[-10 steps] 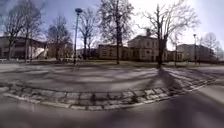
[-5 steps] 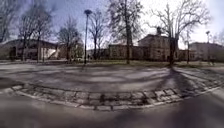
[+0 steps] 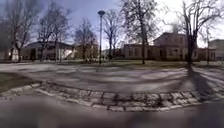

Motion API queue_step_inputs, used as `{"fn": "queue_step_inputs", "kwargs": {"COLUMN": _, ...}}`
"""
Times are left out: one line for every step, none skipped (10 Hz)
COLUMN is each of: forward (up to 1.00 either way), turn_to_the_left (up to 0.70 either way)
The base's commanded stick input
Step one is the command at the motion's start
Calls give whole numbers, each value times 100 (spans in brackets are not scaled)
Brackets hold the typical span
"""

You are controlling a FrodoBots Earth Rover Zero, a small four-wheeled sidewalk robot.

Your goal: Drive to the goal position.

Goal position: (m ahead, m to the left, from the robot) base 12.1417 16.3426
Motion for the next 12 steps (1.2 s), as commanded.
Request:
{"fn": "queue_step_inputs", "kwargs": {"forward": 0, "turn_to_the_left": 85}}
{"fn": "queue_step_inputs", "kwargs": {"forward": 0, "turn_to_the_left": 85}}
{"fn": "queue_step_inputs", "kwargs": {"forward": 0, "turn_to_the_left": 61}}
{"fn": "queue_step_inputs", "kwargs": {"forward": 0, "turn_to_the_left": 0}}
{"fn": "queue_step_inputs", "kwargs": {"forward": 57, "turn_to_the_left": 0}}
{"fn": "queue_step_inputs", "kwargs": {"forward": 85, "turn_to_the_left": 0}}
{"fn": "queue_step_inputs", "kwargs": {"forward": 85, "turn_to_the_left": 0}}
{"fn": "queue_step_inputs", "kwargs": {"forward": 85, "turn_to_the_left": 0}}
{"fn": "queue_step_inputs", "kwargs": {"forward": 85, "turn_to_the_left": 0}}
{"fn": "queue_step_inputs", "kwargs": {"forward": 85, "turn_to_the_left": 0}}
{"fn": "queue_step_inputs", "kwargs": {"forward": 85, "turn_to_the_left": 0}}
{"fn": "queue_step_inputs", "kwargs": {"forward": 85, "turn_to_the_left": 0}}
